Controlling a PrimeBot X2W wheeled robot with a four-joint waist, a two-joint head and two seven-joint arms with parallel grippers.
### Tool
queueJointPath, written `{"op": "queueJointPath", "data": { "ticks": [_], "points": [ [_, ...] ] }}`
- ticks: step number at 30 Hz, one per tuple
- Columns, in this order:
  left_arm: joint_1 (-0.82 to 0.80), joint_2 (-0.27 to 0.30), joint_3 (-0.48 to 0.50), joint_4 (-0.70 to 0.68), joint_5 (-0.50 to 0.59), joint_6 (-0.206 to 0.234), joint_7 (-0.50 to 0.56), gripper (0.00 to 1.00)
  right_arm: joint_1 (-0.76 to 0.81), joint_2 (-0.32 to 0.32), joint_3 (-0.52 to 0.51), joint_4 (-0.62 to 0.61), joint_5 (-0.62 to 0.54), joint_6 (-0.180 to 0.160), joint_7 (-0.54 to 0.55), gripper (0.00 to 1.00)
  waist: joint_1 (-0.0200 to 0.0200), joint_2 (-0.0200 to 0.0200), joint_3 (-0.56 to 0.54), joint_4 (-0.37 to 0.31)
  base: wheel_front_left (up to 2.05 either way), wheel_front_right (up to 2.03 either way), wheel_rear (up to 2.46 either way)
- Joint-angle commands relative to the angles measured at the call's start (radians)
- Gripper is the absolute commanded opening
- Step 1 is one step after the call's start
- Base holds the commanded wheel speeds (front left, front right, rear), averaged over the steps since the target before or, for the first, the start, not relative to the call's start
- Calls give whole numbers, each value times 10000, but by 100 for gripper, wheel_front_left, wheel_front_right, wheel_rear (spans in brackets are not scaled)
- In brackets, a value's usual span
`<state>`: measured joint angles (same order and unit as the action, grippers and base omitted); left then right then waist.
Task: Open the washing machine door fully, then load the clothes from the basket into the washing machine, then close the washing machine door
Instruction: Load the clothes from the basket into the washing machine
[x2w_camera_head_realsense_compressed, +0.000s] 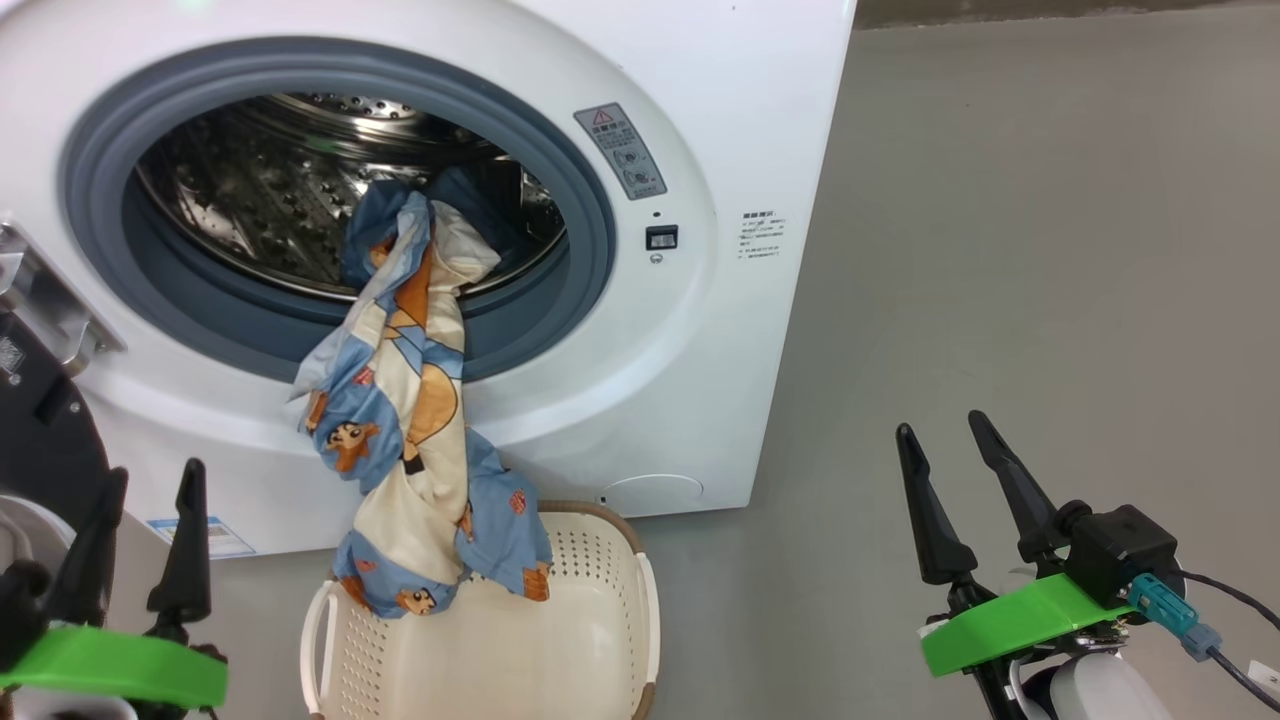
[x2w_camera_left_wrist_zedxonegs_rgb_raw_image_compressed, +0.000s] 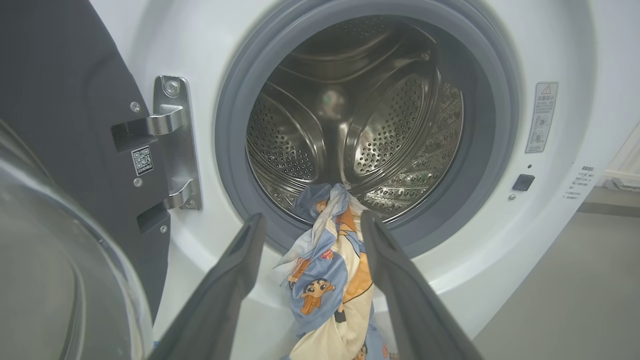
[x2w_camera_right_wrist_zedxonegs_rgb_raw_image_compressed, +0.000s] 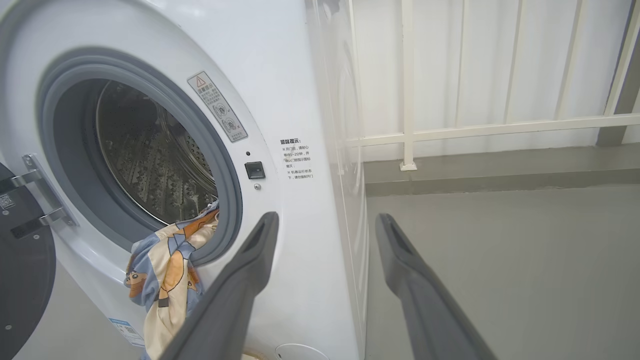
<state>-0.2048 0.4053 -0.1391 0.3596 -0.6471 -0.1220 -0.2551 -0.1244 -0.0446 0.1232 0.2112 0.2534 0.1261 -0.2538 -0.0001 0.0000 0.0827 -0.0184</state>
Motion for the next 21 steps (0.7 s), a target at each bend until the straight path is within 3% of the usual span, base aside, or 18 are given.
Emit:
{"op": "queueJointPath", "data": {
  "ticks": [1,21],
  "points": [
    [-75,300,513,-368,105,78,-66,100,-116,-56,163,-201,-1,46,-80,100,1,0,-26,33,0,0,0],
    [822,-258,1163,-978,459,173,-66,100,-147,-56,205,-69,-75,46,-80,100,1,0,-116,-50,0,0,0]
  ]
}}
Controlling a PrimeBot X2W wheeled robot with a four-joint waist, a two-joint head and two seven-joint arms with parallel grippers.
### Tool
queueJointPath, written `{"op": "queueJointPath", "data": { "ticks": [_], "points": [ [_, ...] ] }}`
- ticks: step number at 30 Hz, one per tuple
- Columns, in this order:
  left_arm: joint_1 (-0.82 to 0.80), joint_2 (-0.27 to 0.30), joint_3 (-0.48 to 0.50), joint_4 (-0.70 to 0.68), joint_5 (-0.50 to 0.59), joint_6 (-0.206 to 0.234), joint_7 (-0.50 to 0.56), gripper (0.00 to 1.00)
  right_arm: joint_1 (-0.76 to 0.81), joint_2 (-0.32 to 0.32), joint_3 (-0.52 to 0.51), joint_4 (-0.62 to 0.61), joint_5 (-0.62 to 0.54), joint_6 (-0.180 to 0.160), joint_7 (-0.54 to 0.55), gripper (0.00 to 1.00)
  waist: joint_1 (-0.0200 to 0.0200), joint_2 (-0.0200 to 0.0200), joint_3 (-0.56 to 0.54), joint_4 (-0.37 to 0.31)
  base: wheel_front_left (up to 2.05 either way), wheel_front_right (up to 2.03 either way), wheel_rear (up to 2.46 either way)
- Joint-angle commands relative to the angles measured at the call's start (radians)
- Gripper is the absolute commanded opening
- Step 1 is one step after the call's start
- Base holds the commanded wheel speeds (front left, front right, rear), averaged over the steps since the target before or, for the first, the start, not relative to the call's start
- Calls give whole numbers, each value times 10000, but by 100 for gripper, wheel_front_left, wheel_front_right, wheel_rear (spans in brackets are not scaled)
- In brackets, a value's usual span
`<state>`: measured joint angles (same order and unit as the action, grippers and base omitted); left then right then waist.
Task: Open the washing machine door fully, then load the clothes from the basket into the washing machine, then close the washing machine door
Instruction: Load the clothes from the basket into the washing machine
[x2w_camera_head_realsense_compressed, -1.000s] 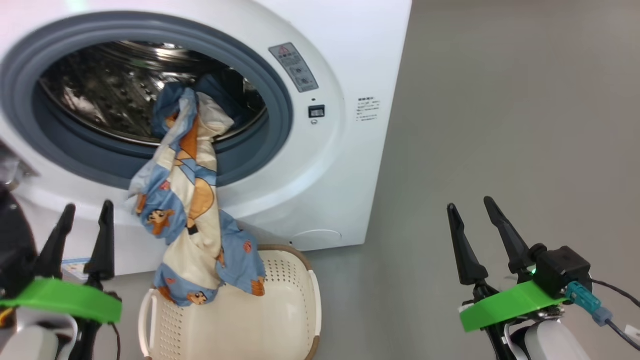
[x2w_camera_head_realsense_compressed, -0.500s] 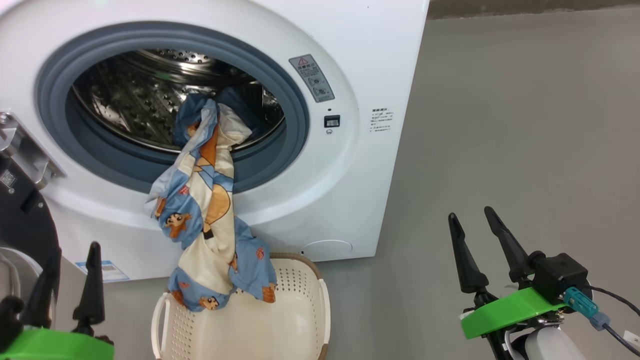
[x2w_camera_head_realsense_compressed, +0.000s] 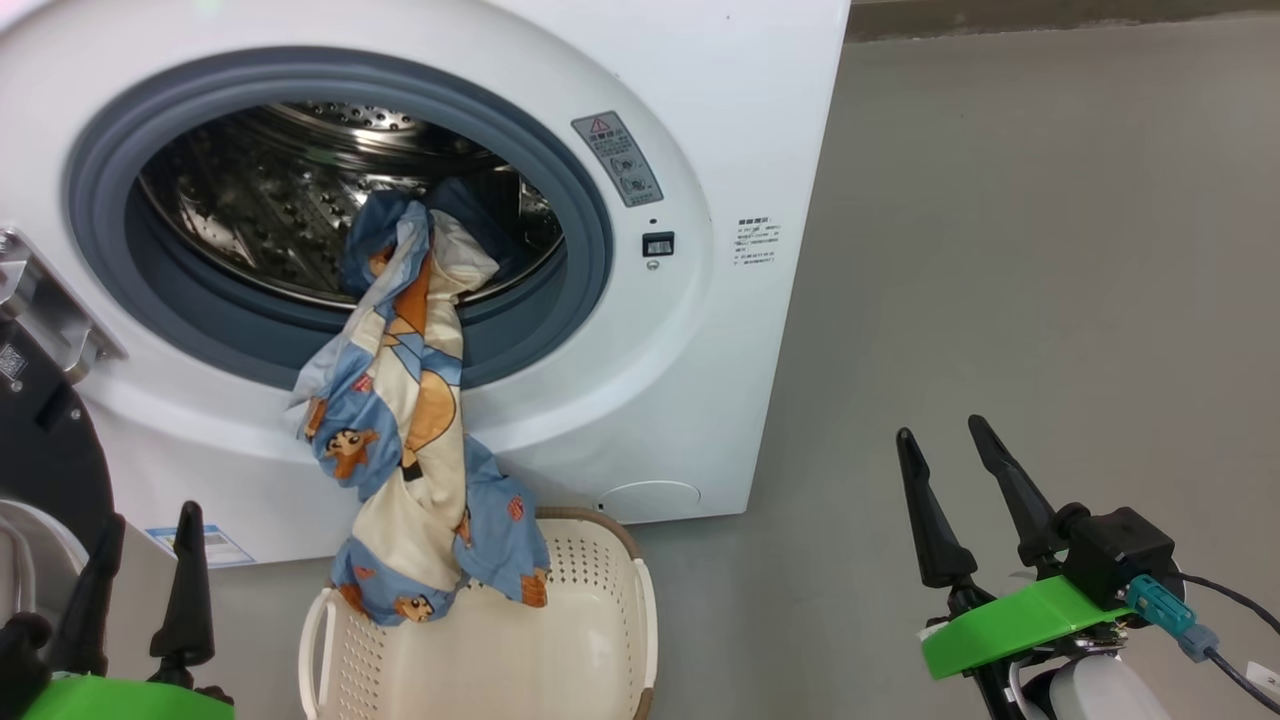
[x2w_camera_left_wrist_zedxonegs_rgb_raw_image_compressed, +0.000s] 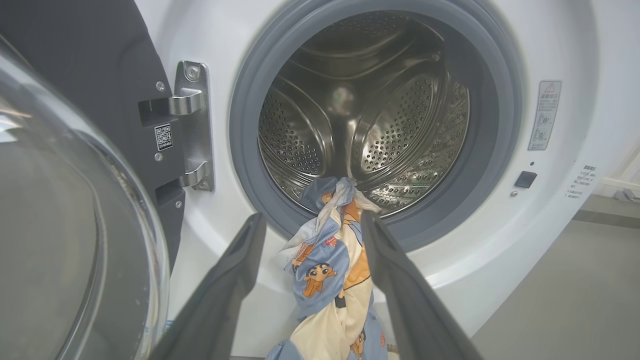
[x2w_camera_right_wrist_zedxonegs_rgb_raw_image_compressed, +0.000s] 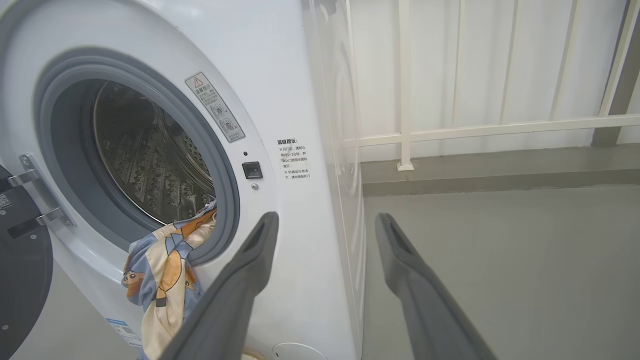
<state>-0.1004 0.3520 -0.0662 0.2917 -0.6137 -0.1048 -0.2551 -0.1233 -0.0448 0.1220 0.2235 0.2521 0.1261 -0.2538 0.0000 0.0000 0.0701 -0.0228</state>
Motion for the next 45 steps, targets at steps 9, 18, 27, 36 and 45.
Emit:
{"op": "queueJointPath", "data": {
  "ticks": [9,18,27,36,45],
  "points": [
    [-270,270,462,-294,226,-62,-66,100,-179,-54,243,-184,-52,46,-80,100,0,0,74,-52,0,0,0],
    [-263,267,470,-268,310,-107,-66,100,-189,-54,308,-183,-59,46,-80,100,0,0,108,-108,0,0,0],
    [-355,403,-37,360,164,-185,356,100,-213,-54,448,-297,-22,46,-80,100,0,0,443,-341,0,0,0],
    [-1180,1011,-1219,1465,-612,-254,638,100,-159,-54,551,-853,-30,46,-80,100,0,0,1564,-747,0,0,0],
    [-2476,1938,-3295,2561,-1921,-257,541,100,-152,-54,753,-1577,-29,46,-80,100,0,0,2845,-1198,0,0,0]
  ]
}}
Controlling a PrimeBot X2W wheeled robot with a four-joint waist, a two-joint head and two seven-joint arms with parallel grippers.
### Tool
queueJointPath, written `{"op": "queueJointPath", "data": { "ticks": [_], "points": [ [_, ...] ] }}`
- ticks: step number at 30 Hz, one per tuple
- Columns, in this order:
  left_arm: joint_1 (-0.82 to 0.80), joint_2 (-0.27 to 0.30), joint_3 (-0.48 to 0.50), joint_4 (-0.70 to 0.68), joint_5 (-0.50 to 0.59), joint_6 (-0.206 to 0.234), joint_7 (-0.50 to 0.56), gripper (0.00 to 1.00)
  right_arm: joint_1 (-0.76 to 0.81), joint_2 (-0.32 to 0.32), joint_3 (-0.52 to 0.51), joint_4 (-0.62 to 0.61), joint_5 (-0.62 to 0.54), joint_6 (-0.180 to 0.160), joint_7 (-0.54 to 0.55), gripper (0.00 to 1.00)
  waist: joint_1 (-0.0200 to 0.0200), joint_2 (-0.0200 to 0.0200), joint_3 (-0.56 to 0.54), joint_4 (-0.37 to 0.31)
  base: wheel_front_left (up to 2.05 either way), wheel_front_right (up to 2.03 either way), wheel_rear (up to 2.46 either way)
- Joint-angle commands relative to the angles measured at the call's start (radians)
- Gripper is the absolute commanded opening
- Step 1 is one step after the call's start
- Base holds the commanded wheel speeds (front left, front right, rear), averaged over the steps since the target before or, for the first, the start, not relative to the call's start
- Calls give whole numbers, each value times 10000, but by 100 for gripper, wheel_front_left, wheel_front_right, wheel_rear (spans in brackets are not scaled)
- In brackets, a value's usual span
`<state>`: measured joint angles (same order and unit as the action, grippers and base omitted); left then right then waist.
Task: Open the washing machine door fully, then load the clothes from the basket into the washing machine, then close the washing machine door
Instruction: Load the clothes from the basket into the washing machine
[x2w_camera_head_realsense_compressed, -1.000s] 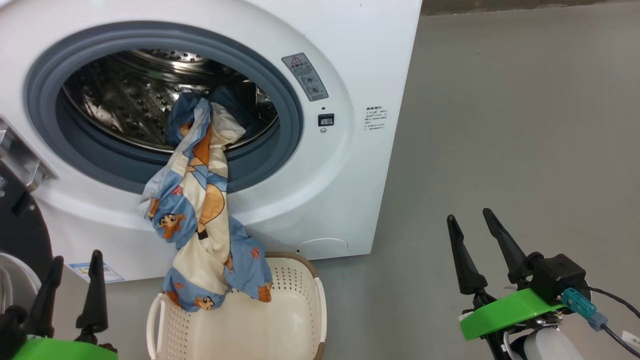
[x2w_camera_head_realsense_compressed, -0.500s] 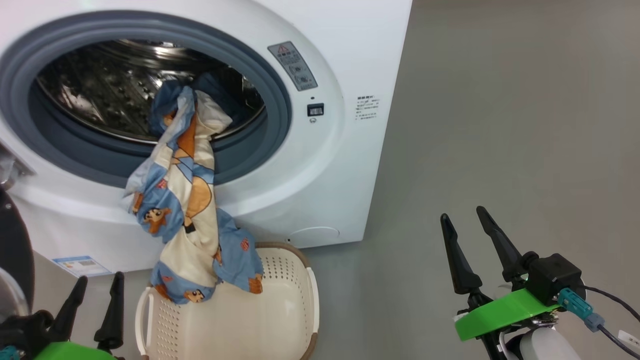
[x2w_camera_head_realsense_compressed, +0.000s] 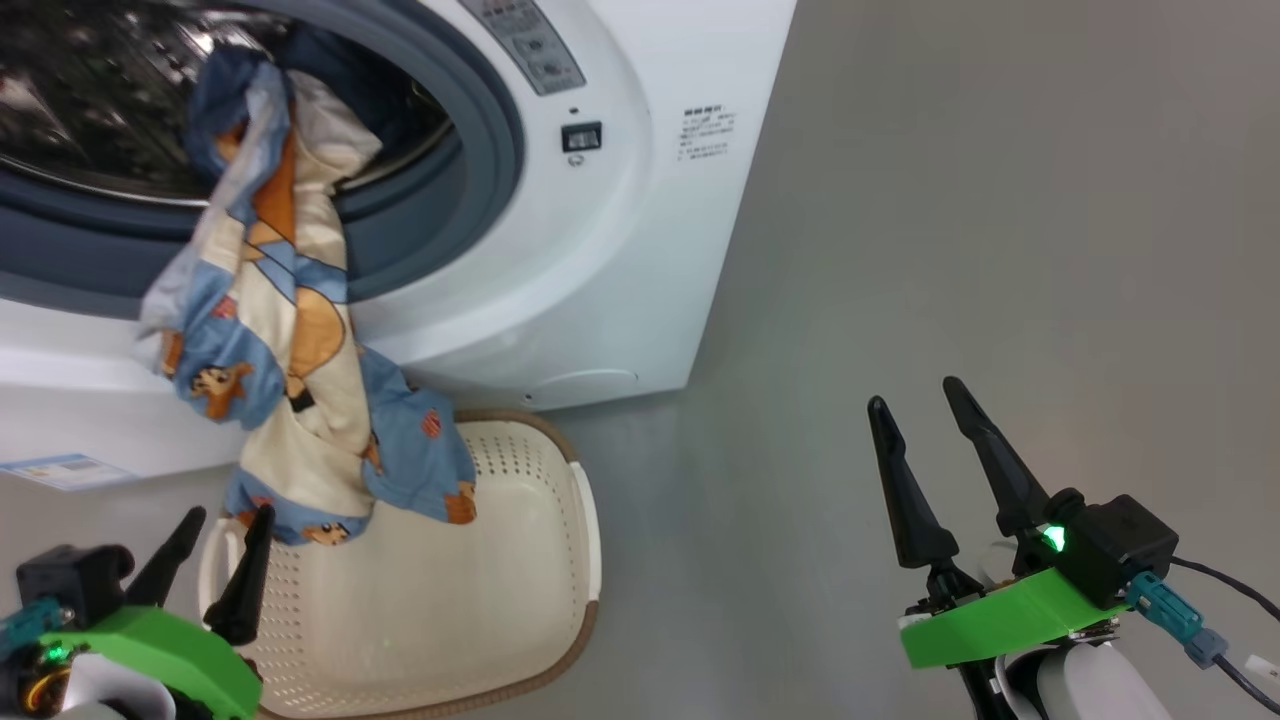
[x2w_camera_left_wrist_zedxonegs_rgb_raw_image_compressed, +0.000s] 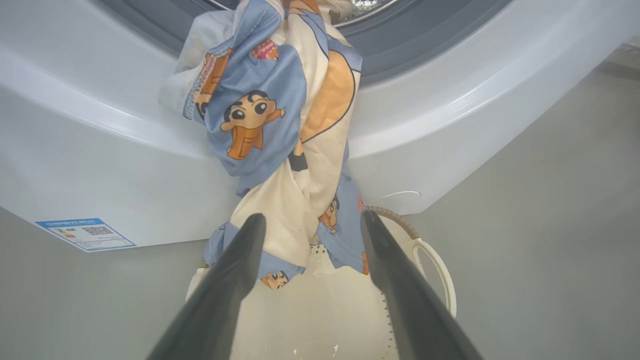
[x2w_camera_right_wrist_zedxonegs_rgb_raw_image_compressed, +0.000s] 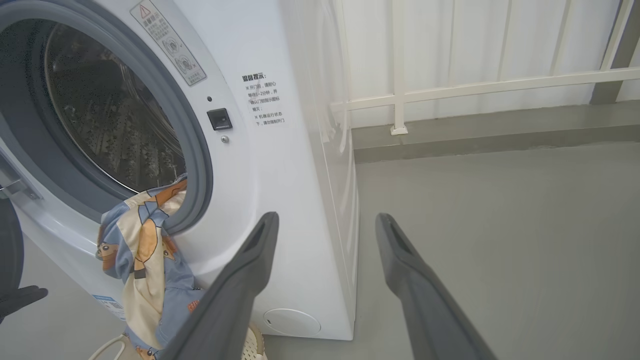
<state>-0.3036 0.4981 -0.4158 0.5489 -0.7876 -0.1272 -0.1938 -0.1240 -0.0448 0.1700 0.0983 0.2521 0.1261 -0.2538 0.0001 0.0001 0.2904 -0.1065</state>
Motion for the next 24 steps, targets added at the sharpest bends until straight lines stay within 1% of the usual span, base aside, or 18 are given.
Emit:
{"op": "queueJointPath", "data": {
  "ticks": [1,5,10,19,20,24],
  "points": [
    [-599,553,-27,111,-336,-33,-93,100,-153,-54,286,-409,-31,46,-80,100,-1,-1,772,-419,0,0,0],
    [-1261,853,-862,590,-933,-33,-144,100,-131,-54,343,-753,-14,46,-80,100,-1,-1,1291,-621,0,0,0],
    [-2071,1168,-1639,1105,-1739,-33,-110,100,-65,-54,452,-1121,24,46,-80,100,-1,-1,1935,-880,0,0,0],
    [-3109,1546,-2458,1906,-2960,-34,-163,100,23,-54,565,-1683,19,46,-80,100,-1,-1,2807,-1239,0,0,0],
    [-3361,1596,-2677,2059,-3150,-34,-160,100,30,-54,613,-1794,19,46,-80,100,-1,-1,2979,-1313,0,0,0],
    [-3832,1716,-3056,2158,-3584,-34,-157,100,33,-54,707,-1965,21,46,-80,100,-1,-1,3312,-1445,0,0,0]
  ]
}}
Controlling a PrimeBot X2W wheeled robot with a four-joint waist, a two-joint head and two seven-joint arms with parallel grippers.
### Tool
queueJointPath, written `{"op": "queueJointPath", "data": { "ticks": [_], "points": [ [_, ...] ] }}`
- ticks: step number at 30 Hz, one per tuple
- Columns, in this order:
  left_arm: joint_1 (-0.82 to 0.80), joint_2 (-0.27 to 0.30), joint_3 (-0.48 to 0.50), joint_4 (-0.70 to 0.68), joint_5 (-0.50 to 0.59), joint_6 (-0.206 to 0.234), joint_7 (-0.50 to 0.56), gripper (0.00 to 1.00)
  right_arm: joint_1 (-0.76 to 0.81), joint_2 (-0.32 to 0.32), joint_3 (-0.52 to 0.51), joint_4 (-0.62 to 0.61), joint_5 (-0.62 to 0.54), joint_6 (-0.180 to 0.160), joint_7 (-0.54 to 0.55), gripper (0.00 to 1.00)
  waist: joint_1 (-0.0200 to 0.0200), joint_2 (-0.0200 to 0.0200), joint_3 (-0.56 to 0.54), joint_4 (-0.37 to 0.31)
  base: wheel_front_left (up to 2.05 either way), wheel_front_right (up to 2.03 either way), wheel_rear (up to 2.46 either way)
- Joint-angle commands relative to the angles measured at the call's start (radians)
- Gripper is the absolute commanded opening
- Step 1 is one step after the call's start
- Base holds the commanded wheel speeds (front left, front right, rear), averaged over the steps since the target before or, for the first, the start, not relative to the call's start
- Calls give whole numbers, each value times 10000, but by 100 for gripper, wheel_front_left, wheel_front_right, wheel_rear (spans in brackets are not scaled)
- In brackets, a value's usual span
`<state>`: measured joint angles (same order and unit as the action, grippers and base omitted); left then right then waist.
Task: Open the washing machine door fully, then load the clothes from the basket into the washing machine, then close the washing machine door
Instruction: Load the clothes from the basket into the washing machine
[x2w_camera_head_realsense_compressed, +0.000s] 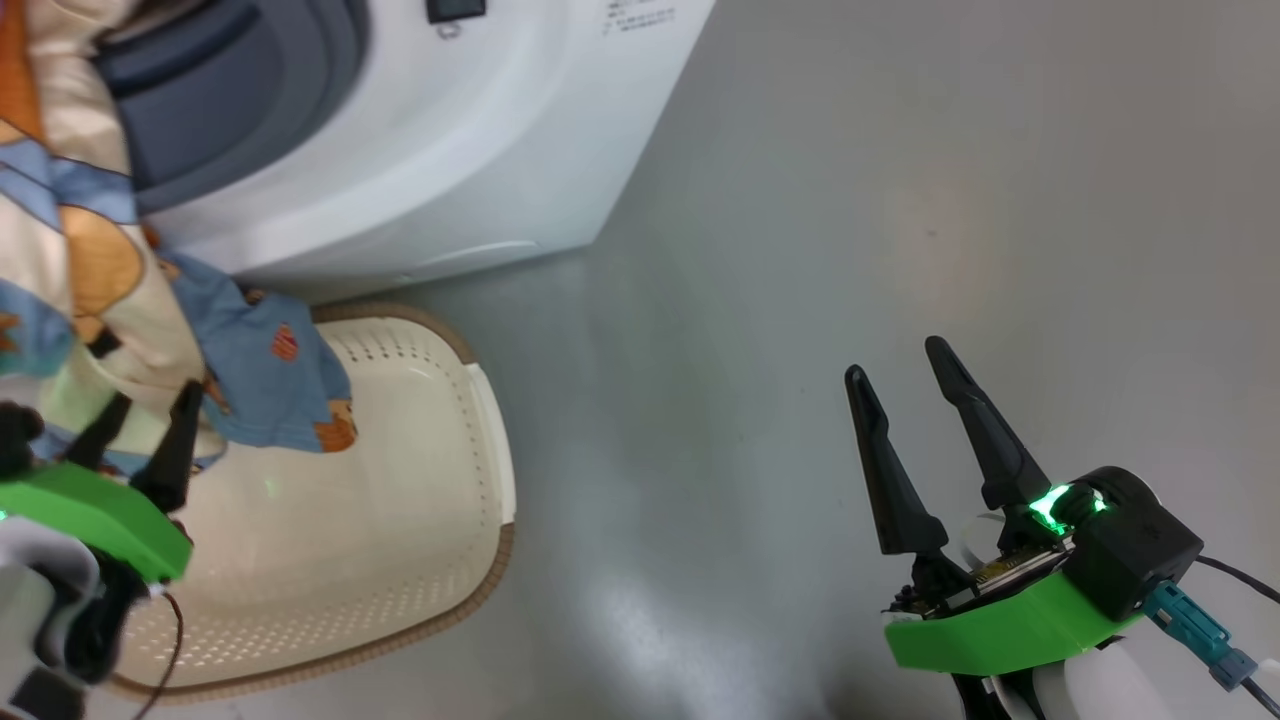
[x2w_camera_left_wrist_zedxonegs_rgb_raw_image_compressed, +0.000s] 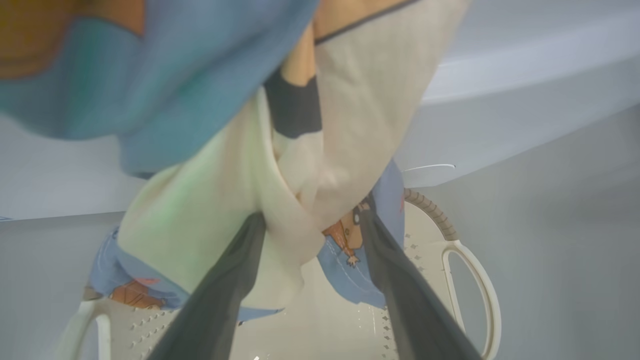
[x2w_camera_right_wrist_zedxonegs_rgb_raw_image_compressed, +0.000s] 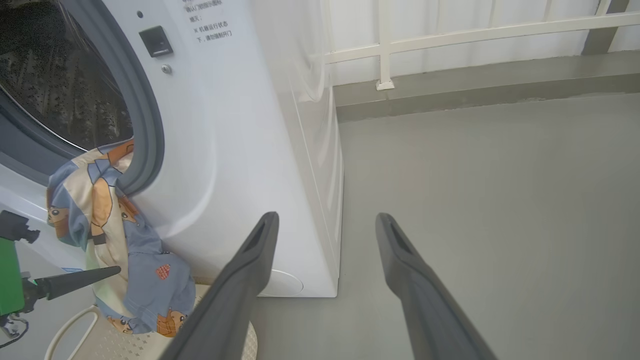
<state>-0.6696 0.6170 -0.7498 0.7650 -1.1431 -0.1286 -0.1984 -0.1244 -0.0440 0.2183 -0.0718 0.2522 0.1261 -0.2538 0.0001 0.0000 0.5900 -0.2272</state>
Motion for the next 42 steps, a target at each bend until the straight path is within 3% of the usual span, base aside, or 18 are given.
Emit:
{"op": "queueJointPath", "data": {
  "ticks": [1,13,15,16,32,42],
  "points": [
    [-294,591,215,4,-132,-21,-132,100,28,-62,250,-302,18,46,-80,100,-1,0,393,-271,0,0,0],
    [-1423,905,141,307,-974,-21,-602,100,147,-62,349,-682,19,46,-80,100,-1,0,853,-577,0,0,0],
    [-1477,911,140,283,-969,-21,-620,30,126,-62,362,-675,40,46,-80,100,-1,0,849,-568,0,0,0],
    [-1501,913,168,259,-950,-21,-625,0,115,-62,363,-665,49,46,-80,100,-1,0,834,-555,0,0,0],
    [-404,666,1094,-1048,53,-21,-633,0,-194,-62,242,-56,132,46,-80,100,-1,0,-146,47,0,0,0],
    [156,621,2625,-2446,1274,-21,-633,0,-292,-62,180,538,321,46,-80,100,-1,0,-1038,368,0,0,0]
  ]
}}
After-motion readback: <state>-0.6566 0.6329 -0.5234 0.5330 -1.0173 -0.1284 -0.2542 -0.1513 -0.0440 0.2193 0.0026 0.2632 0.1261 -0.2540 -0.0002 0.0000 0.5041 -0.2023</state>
